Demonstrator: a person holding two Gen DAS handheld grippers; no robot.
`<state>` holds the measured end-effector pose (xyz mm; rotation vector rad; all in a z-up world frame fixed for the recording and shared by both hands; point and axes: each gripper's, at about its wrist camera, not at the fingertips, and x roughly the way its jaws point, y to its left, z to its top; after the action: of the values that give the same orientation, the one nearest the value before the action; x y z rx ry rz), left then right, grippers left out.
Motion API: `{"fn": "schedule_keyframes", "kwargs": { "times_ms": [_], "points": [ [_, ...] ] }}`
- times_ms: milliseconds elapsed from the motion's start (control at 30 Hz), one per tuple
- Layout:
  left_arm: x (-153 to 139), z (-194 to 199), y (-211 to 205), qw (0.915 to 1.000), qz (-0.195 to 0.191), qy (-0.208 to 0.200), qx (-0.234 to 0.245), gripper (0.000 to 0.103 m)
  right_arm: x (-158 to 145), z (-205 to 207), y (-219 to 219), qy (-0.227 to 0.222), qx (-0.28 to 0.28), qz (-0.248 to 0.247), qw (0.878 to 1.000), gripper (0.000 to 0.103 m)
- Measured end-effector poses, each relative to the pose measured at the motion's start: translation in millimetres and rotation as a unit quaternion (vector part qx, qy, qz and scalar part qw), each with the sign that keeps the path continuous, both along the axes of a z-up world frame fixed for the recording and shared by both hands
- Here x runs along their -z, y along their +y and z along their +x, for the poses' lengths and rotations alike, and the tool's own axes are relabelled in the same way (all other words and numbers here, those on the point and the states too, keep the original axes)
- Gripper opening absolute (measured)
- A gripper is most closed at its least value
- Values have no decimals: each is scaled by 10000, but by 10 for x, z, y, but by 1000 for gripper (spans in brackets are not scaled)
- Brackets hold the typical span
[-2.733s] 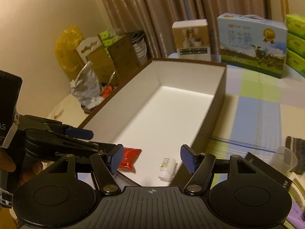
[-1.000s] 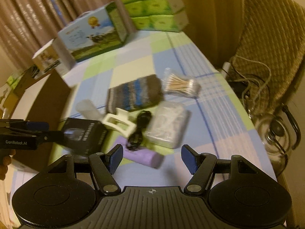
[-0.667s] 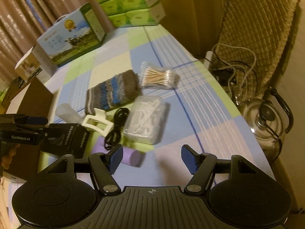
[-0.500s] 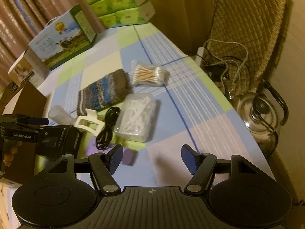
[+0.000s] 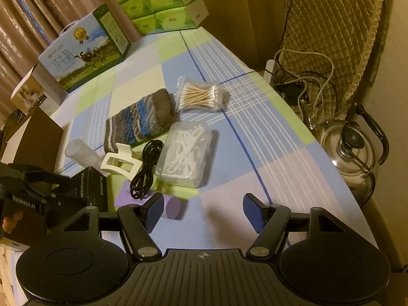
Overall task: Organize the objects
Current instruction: 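Grasp the black FLYCO shaver box with the left tool, then grasp the purple tube with the right tool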
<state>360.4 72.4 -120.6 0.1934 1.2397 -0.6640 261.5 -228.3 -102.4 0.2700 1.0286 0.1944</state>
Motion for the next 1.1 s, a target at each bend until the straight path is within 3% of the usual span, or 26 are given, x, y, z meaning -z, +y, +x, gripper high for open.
{"fn": "schedule_keyframes", "kwargs": {
  "times_ms": [267, 533, 767, 1100],
  "points": [
    [10, -389, -110, 9996, 262, 87, 31, 92, 53, -44, -54, 70, -3, 67, 10000, 68],
    [63, -713, -312, 9960, 669, -346, -484, 92, 76, -94, -70, 92, -131, 75, 9998, 69],
    [144, -676, -441, 9891, 1008, -545, -924, 89, 60, -163, -88, 54, -223, 54, 9997, 69],
    [167, -689, -412, 9820, 1001, -673, -1452, 80, 110, -261, 67, -77, -741, 50, 9972, 69]
  ]
}}
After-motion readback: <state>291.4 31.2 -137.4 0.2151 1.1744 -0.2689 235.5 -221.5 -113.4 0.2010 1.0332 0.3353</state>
